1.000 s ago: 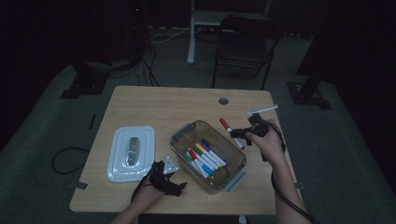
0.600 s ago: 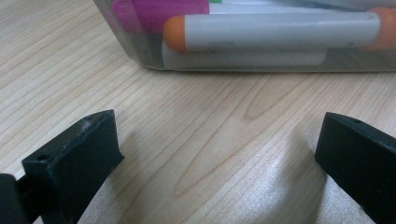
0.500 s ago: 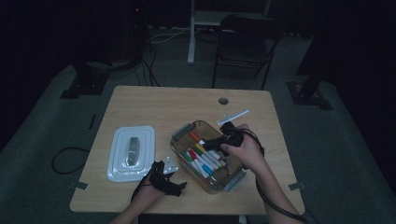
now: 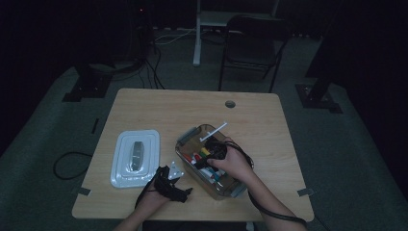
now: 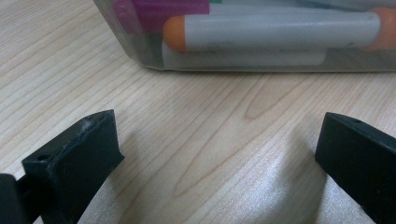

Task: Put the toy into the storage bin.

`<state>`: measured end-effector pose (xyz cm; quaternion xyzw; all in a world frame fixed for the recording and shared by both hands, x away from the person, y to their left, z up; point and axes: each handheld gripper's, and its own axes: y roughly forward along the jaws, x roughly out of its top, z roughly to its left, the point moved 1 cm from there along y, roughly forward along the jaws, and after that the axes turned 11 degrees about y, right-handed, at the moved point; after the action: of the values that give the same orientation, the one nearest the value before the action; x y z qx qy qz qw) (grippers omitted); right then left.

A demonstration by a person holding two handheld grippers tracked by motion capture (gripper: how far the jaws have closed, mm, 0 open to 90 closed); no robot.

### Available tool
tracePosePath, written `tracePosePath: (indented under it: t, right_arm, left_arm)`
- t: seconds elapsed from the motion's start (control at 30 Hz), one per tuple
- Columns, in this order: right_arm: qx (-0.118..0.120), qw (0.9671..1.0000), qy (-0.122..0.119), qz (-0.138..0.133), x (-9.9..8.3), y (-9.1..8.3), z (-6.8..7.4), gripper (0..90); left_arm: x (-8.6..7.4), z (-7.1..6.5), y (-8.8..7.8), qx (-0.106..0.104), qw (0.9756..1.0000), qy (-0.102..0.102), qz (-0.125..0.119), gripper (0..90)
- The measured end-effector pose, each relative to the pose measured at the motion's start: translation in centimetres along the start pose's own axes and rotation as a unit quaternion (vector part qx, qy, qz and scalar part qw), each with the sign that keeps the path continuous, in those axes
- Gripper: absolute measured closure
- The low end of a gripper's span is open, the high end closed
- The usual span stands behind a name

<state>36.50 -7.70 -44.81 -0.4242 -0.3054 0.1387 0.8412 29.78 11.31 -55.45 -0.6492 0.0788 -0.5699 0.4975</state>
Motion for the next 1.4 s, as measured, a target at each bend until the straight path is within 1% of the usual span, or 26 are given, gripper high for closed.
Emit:
tracePosePath:
  t: [0.23, 0.3, 0.33, 0.37, 0.43, 0.47, 0.5, 0.53, 0.57, 0.6, 0.63, 0.67, 0.73, 0.8, 0.87, 0.9, 0.93, 0.97, 1.0, 1.1, 1.13, 1.2, 1.27, 1.33, 1.37, 1.4]
  right_arm:
    - [-0.013, 0.9988, 0.023, 0.042, 0.4, 2.3, -1.3, 76.2]
    - [-0.008, 0.9982, 0.029, 0.052, 0.4, 2.7, -1.5, 72.9]
    - [-0.001, 0.9983, 0.029, 0.05, 0.4, 2.9, -1.5, 69.6]
    - [0.001, 0.9988, 0.018, 0.045, 0.4, 2.8, -1.4, 66.3]
    - [-0.001, 0.9997, 0.003, 0.026, 0.4, 2.1, -1.2, 64.4]
    - [-0.001, 0.9997, 0.003, 0.026, 0.4, 2.1, -1.2, 64.4]
    - [0.003, 0.9999, -0.002, 0.013, 0.5, 1.5, -1.2, 61.1]
    - [0.009, 0.9996, -0.016, -0.023, 0.6, 0.0, -1.1, 53.8]
    - [0.009, 0.9988, -0.025, -0.041, 0.7, -0.7, -1.1, 52.1]
    - [0.011, 0.9972, -0.031, -0.067, 0.8, -2.1, -1.2, 52.1]
    - [0.01, 0.9963, -0.032, -0.08, 0.8, -2.9, -1.3, 50.6]
    - [0.007, 0.994, -0.034, -0.104, 0.9, -4.3, -1.6, 48.6]
    - [-0.004, 0.9904, -0.028, -0.136, 0.8, -6.3, -2.3, 48.3]
    - [-0.02, 0.9861, -0.022, -0.164, 0.7, -7.9, -3.3, 47.9]
    - [-0.028, 0.9849, -0.02, -0.17, 0.6, -8.4, -3.8, 47.9]
    - [-0.036, 0.9831, -0.014, -0.179, 0.5, -9.0, -4.6, 47.4]
    - [-0.043, 0.9807, 0.004, -0.191, 0.3, -9.6, -6.1, 46.4]
    - [-0.054, 0.9797, 0.007, -0.193, 0.2, -9.8, -6.8, 46.3]
    - [-0.06, 0.9779, 0.016, -0.2, 0.1, -9.9, -7.6, 46.1]
    - [-0.073, 0.976, 0.039, -0.201, -0.3, -9.6, -9.8, 46.0]
    - [-0.076, 0.976, 0.047, -0.198, -0.5, -9.3, -10.4, 46.0]
    - [-0.086, 0.9788, 0.053, -0.178, -0.8, -8.3, -11.6, 46.1]
    - [-0.073, 0.9816, 0.067, -0.163, -1.2, -7.1, -12.6, 46.1]
    - [-0.06, 0.9828, 0.08, -0.155, -1.4, -5.9, -13.5, 47.8]
    - [-0.054, 0.985, 0.082, -0.142, -1.5, -5.3, -13.9, 47.7]
    - [-0.024, 0.9837, 0.103, -0.145, -1.5, -4.9, -14.3, 48.5]
  left_arm:
    - [0.0, 0.0, 0.0, 0.0, 1.0, 0.0, -0.001, 0.5]
    - [0.0, 0.0, 0.0, 0.0, 1.0, 0.0, -0.001, 0.5]
    - [0.0, 0.0, 0.0, 0.0, 1.0, 0.0, 0.0, 0.5]
    - [0.0, 0.0, 0.0, 0.0, 1.0, 0.0, 0.0, 0.5]
    - [0.0, 0.0, 0.0, 0.0, 1.0, 0.0, 0.0, 0.5]
    - [0.0, 0.0, 0.0, 0.0, 1.0, 0.0, 0.0, 0.5]
    - [0.0, 0.0, 0.0, 0.0, 1.0, 0.0, 0.0, 0.5]
    - [0.0, 0.0, 0.0, 0.0, 1.0, 0.0, 0.0, 0.5]
    - [0.0, 0.0, 0.0, 0.0, 1.0, 0.0, 0.0, 0.5]
    - [0.0, 0.0, 0.0, 0.0, 1.0, 0.0, 0.0, 0.5]
    - [0.0, 0.0, 0.0, 0.0, 1.0, 0.0, 0.0, 0.5]
    - [0.0, 0.0, 0.0, 0.0, 1.0, 0.0, 0.0, 0.5]
    - [0.0, 0.0, 0.0, 0.0, 1.0, 0.0, 0.0, 0.5]
    - [0.0, 0.0, 0.0, 0.0, 1.0, 0.0, 0.0, 0.5]
    - [0.0, 0.0, 0.0, 0.0, 1.0, 0.0, 0.0, 0.5]
    - [0.0, 0.0, 0.0, 0.0, 1.0, 0.0, 0.0, 0.5]
    - [0.0, 0.0, 0.0, 0.001, 1.0, 0.0, -0.001, 0.5]
    - [0.0, 0.0, 0.0, 0.001, 1.0, 0.0, -0.001, 0.5]
    - [0.0, 0.0, 0.0, 0.001, 1.0, 0.0, -0.001, 0.5]
    - [0.0, 0.0, 0.0, 0.001, 1.0, 0.0, -0.001, 0.5]
    - [0.0, 0.0, 0.0, 0.001, 1.0, 0.0, -0.001, 0.5]
    - [0.0, 0.0, 0.0, 0.001, 1.0, 0.0, -0.001, 0.5]
    - [0.0, 0.0, 0.0, 0.001, 1.0, 0.0, 0.0, 0.5]
    - [0.0, 0.0, 0.0, 0.001, 1.0, 0.001, 0.0, 0.5]
    - [0.0, 0.0, 0.0, 0.001, 1.0, 0.0, -0.001, 0.5]
    - [0.0, 0.0, 0.0, 0.001, 1.0, 0.0, 0.0, 0.5]
